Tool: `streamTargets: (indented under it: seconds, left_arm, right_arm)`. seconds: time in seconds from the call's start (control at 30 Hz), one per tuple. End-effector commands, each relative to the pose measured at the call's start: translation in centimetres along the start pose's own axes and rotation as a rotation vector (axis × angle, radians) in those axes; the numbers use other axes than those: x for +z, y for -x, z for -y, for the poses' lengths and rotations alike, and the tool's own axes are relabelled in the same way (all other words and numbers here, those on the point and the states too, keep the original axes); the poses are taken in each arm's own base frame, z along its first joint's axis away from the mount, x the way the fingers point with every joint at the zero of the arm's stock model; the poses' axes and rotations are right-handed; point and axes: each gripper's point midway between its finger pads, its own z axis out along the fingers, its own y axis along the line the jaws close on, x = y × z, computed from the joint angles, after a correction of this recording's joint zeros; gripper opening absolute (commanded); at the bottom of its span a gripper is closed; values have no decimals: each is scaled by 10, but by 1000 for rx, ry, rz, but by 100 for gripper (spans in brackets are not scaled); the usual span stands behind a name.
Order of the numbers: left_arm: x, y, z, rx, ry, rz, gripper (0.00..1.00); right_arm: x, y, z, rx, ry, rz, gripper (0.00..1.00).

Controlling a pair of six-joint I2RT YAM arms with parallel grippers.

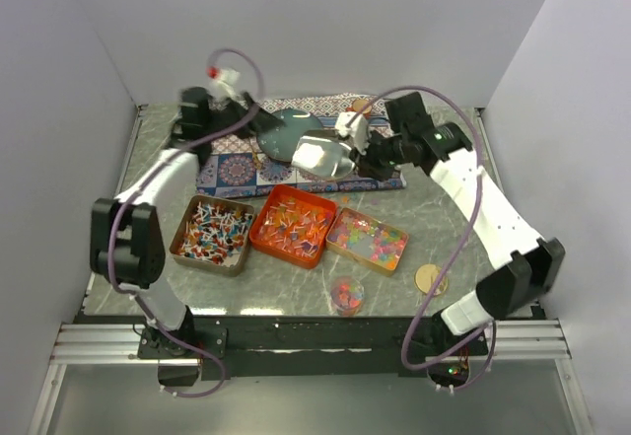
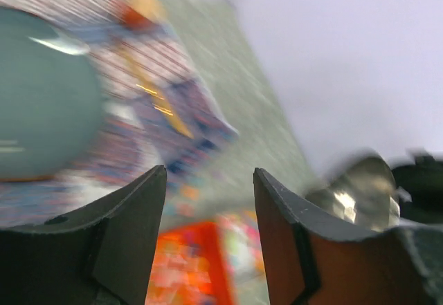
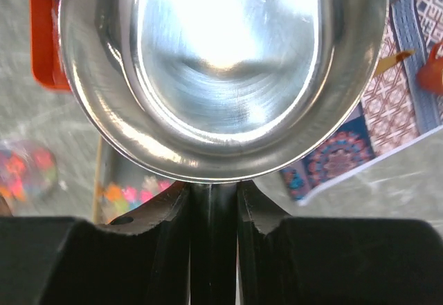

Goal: Pack the candies
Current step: Adjust the spatula, then scoop the fake candies from the storage box.

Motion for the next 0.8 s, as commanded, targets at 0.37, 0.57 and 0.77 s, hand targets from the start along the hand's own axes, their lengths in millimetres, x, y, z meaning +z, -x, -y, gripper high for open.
streamTargets:
  seconds: [0.37, 0.57, 0.77]
  left_arm:
    - [-132, -1, -70, -9, 403, 127, 60]
    - [-168, -21, -88, -47, 502, 148, 59]
    - [-193, -57, -99, -87, 579, 99, 59]
  right_arm:
    - [42, -39, -54, -374, 268, -539, 0]
    - [58, -39, -35, -436, 205, -687, 0]
    - [60, -56, -14, -576, 151, -866, 0]
